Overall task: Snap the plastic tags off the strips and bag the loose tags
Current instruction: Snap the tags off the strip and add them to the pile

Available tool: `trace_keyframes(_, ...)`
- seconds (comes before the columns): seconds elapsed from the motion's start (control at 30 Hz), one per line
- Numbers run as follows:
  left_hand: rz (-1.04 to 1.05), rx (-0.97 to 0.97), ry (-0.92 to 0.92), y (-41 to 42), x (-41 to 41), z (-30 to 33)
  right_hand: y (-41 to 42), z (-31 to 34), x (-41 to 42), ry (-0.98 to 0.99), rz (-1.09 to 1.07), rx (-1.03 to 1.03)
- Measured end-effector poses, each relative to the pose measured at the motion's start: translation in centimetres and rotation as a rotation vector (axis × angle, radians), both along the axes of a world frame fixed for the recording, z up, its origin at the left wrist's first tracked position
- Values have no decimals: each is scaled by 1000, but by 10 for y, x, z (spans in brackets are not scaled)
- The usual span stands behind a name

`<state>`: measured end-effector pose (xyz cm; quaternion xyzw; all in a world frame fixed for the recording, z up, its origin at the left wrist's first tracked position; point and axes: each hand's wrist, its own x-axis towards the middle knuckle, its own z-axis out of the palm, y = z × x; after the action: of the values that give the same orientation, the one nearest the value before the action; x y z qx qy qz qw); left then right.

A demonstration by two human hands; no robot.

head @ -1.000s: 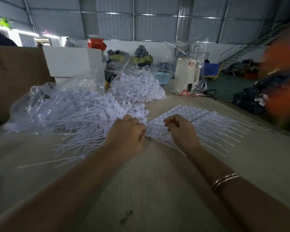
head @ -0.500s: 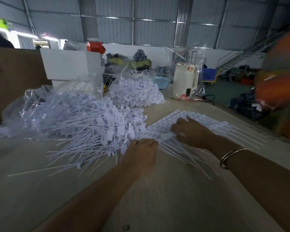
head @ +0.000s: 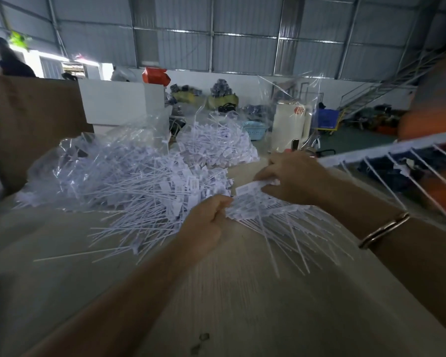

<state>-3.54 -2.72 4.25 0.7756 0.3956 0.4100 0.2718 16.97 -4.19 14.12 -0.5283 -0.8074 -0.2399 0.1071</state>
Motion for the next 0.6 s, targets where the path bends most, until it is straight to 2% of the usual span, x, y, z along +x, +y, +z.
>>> trace_keyframes(0.07, 17, -5, -15, -4, -7, 2, -2, -9, -9, 169, 36, -129)
trace_keyframes(0.17, 35, -37, -133, -12, -13, 3, -8, -30, -23, 253, 60, -260)
trace_keyframes(0.27, 61, -94, -205, -17, -22, 6, -14, -49, -44, 351, 100, -301)
trace_keyframes(0.47, 72, -75, 86, -16, -47, -2, -28, -76, -79, 371, 76, -240)
trace_keyframes(0.6, 49, -2, 202, -15, -61, -8, -29, -93, -84, 258, 74, -141)
